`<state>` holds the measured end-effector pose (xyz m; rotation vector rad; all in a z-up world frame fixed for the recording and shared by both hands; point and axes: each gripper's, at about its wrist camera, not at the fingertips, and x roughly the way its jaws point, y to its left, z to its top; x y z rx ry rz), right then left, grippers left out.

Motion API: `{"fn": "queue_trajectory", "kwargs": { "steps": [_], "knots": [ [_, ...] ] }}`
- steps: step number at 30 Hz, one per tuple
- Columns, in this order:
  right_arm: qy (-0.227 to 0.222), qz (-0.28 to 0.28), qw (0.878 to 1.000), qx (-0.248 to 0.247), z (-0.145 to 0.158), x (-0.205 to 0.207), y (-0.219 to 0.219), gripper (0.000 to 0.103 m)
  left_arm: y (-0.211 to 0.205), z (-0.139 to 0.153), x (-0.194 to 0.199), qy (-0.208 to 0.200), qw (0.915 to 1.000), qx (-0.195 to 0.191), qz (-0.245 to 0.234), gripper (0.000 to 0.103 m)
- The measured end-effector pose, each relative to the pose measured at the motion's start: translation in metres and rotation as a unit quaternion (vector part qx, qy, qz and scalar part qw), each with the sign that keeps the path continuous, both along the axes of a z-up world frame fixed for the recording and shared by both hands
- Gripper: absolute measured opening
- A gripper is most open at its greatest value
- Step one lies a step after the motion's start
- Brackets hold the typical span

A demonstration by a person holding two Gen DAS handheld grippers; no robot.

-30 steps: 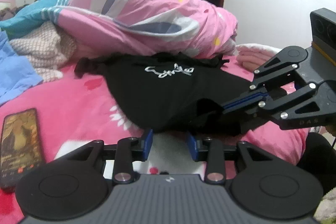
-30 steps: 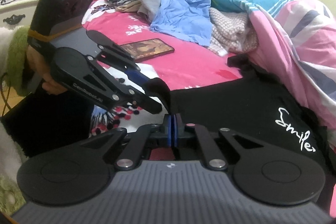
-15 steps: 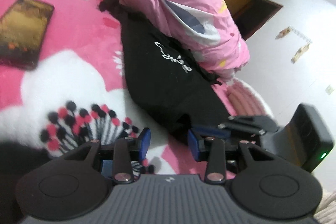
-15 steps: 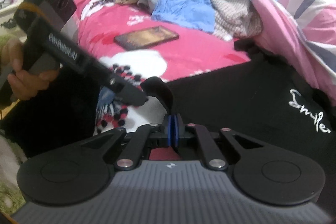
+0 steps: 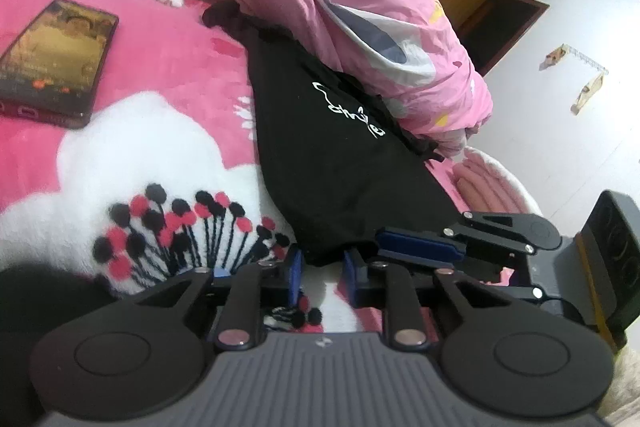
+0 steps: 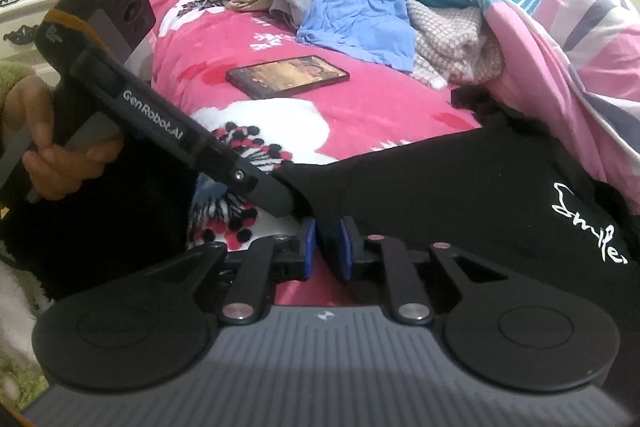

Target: Fold clothes

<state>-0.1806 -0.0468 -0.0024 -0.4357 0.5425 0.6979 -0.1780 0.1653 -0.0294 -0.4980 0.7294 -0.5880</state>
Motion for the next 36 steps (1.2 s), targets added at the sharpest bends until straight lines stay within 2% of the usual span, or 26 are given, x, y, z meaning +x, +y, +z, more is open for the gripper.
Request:
{"fn": "queue_trajectory", "kwargs": {
  "steps": [3, 5, 7, 13, 22, 26, 28, 32, 33, 35, 36],
  "knots": [
    [-0.014, -0.007, 1.000, -0.012, -0.005, 0.003, 0.005, 0.011, -0.002, 0.000, 0.000, -0.005, 0.9999, 0.009, 0.004, 0.012],
    [-0.026, -0.019, 0.999, -0.015, -0.008, 0.005, 0.007, 0.009, -0.001, 0.000, 0.000, -0.005, 0.9999, 0.009, 0.009, 0.003],
    [-0.031, -0.024, 0.999, 0.002, -0.003, 0.005, 0.006, 0.005, 0.000, 0.002, -0.001, -0.003, 0.9999, 0.005, 0.015, 0.002],
    [-0.046, -0.011, 0.999, -0.014, -0.004, 0.000, 0.012, 0.003, 0.009, 0.009, -0.008, 0.010, 0.9999, -0.013, 0.000, 0.001],
    [-0.068, 0.010, 0.997, -0.037, -0.006, -0.009, 0.022, 0.003, 0.032, -0.006, -0.004, 0.064, 0.9963, -0.056, 0.010, 0.001],
    [-0.051, 0.017, 0.997, -0.052, -0.023, -0.009, 0.027, 0.003, 0.038, -0.013, -0.002, 0.077, 0.9944, -0.072, 0.005, 0.002],
    [-0.048, 0.017, 0.997, -0.052, -0.026, -0.009, 0.027, 0.003, 0.038, -0.010, -0.002, 0.072, 0.9953, -0.065, 0.000, 0.002],
    [-0.046, 0.014, 0.998, -0.046, -0.027, -0.009, 0.026, 0.004, 0.038, -0.001, -0.005, 0.049, 0.9979, -0.041, 0.000, 0.028],
    [-0.047, 0.014, 0.998, -0.045, -0.027, -0.009, 0.025, 0.004, 0.038, 0.002, -0.005, 0.044, 0.9981, -0.042, 0.002, 0.030],
    [-0.046, 0.001, 0.998, -0.031, -0.025, -0.012, 0.022, 0.004, 0.037, 0.005, -0.003, 0.047, 0.9975, -0.054, 0.003, 0.044],
    [-0.045, -0.006, 0.999, -0.024, -0.024, -0.013, 0.020, 0.004, 0.037, 0.007, -0.001, 0.049, 0.9970, -0.060, 0.003, 0.044]
  ]
}}
